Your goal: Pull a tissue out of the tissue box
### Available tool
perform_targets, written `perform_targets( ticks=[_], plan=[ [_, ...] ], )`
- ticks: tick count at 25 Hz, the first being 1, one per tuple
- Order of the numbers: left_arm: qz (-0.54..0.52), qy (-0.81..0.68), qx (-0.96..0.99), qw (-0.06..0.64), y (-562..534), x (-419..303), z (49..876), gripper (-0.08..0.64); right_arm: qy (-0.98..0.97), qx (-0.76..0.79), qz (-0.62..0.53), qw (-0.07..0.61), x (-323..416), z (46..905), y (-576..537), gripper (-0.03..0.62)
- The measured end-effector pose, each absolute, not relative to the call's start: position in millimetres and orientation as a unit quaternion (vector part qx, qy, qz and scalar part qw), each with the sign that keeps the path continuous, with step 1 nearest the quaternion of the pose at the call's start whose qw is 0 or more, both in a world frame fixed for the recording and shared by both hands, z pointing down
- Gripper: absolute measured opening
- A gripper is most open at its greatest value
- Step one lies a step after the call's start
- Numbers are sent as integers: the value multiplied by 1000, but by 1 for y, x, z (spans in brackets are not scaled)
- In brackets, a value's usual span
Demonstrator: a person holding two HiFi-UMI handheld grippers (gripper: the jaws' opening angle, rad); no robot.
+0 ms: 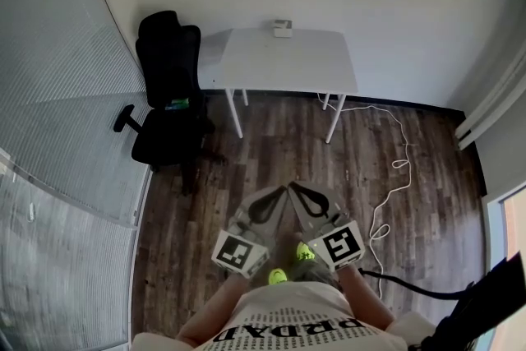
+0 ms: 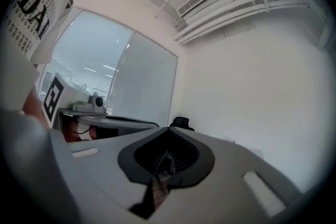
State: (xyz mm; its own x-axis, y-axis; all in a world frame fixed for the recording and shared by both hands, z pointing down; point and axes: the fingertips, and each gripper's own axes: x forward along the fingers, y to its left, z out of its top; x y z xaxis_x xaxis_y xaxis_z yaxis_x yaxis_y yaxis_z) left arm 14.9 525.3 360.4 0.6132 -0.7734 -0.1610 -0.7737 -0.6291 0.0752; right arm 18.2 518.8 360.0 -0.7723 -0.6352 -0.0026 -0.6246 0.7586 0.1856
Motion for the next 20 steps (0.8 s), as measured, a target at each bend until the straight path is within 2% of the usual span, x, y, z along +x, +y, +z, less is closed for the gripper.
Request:
perform_targets(
  ticks=[9, 20],
  plan=[
    [95, 437, -894, -26, 470, 37, 368, -8, -944, 320, -70, 28, 41, 368, 463, 6],
    [97, 469, -878, -16, 397, 69, 363, -8, -957, 283, -56, 21, 72, 363, 388, 6]
  ],
)
